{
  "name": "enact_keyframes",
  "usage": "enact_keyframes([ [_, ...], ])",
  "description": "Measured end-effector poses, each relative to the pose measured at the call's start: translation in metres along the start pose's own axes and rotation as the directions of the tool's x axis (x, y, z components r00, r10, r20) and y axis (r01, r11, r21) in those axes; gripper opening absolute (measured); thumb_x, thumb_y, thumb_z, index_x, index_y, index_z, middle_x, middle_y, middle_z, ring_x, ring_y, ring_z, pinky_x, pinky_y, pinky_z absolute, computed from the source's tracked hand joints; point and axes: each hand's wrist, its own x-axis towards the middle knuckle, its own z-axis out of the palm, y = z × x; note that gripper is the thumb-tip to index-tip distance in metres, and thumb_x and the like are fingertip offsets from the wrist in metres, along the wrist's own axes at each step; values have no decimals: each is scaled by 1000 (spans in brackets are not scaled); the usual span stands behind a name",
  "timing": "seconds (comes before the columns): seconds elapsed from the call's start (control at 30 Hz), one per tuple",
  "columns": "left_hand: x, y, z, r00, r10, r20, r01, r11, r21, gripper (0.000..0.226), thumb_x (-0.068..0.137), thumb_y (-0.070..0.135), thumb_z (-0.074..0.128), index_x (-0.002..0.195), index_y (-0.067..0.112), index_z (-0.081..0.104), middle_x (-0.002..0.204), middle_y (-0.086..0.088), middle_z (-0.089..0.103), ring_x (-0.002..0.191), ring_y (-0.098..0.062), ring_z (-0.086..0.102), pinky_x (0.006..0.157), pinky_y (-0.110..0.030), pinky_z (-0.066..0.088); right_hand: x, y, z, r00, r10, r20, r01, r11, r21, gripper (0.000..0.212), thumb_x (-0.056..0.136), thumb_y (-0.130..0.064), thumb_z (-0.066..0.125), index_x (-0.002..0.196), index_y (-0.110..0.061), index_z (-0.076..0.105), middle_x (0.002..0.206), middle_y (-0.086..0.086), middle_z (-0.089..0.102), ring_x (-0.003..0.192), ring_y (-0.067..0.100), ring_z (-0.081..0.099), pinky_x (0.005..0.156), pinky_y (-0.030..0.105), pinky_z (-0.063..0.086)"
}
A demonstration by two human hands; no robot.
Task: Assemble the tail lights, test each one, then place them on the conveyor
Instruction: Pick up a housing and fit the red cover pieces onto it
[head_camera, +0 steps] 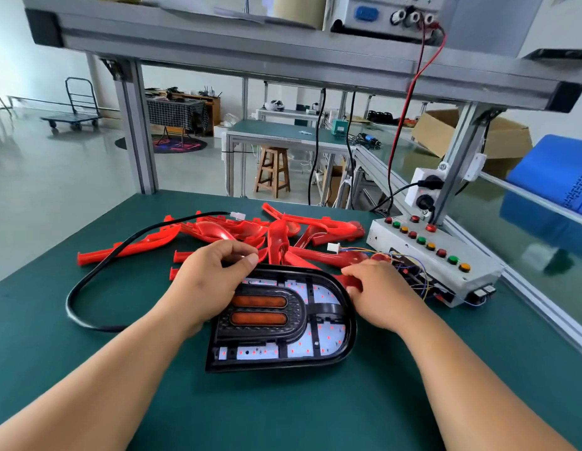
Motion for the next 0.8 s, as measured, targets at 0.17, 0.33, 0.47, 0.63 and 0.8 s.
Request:
enact_keyframes([
  [0.17, 2, -1, -3, 1000, -10, 21, 9, 1000, 17, 15, 90, 32, 65, 80, 41, 71, 85, 10, 71, 82, -6, 62, 71, -20, 44, -5, 3, 1, 999, 32, 18, -33, 996, 87, 48, 93, -33, 60, 139, -26, 50, 131, 4, 53, 123, 24, 49, 100, 31, 38],
  [0.33, 5, -4, -7, 1000, 5, -13, -4, 999, 47, 16, 93, 32, 62, 81, 35, 72, 73, 22, 68, 63, 8, 56, 68, -23, 42, -2, 4, 1, 985, 43, -169, 8, 958, 288, 38, 93, -16, 60, 130, -24, 60, 99, -8, 47, 85, 7, 49, 81, 20, 35],
  [0.47, 4, 3, -10, 993, 98, -69, -88, 987, 137, 19, 92, 28, 61, 81, 40, 69, 76, 15, 70, 68, 3, 60, 59, -4, 39, -4, 6, 3, 998, 20, -59, -4, 963, 269, 28, 90, -25, 64, 118, -27, 64, 100, -6, 44, 84, 8, 53, 82, 21, 39],
  [0.63, 4, 7, -14, 982, 148, -120, -129, 980, 151, 23, 93, 25, 60, 81, 44, 68, 84, 24, 69, 83, 4, 62, 70, -13, 40, -3, 5, 3, 1000, 10, 4, -11, 989, 145, 30, 90, -38, 63, 118, -26, 64, 102, -4, 51, 96, 18, 54, 81, 26, 40],
  [0.8, 5, 8, -18, 958, 208, -197, -184, 974, 132, 25, 93, 24, 61, 82, 46, 67, 79, 19, 66, 75, 3, 58, 68, -13, 39, -2, -1, 4, 997, 56, -52, -54, 998, 40, 18, 90, -25, 56, 105, -25, 67, 99, -1, 57, 97, 24, 58, 77, 31, 44],
])
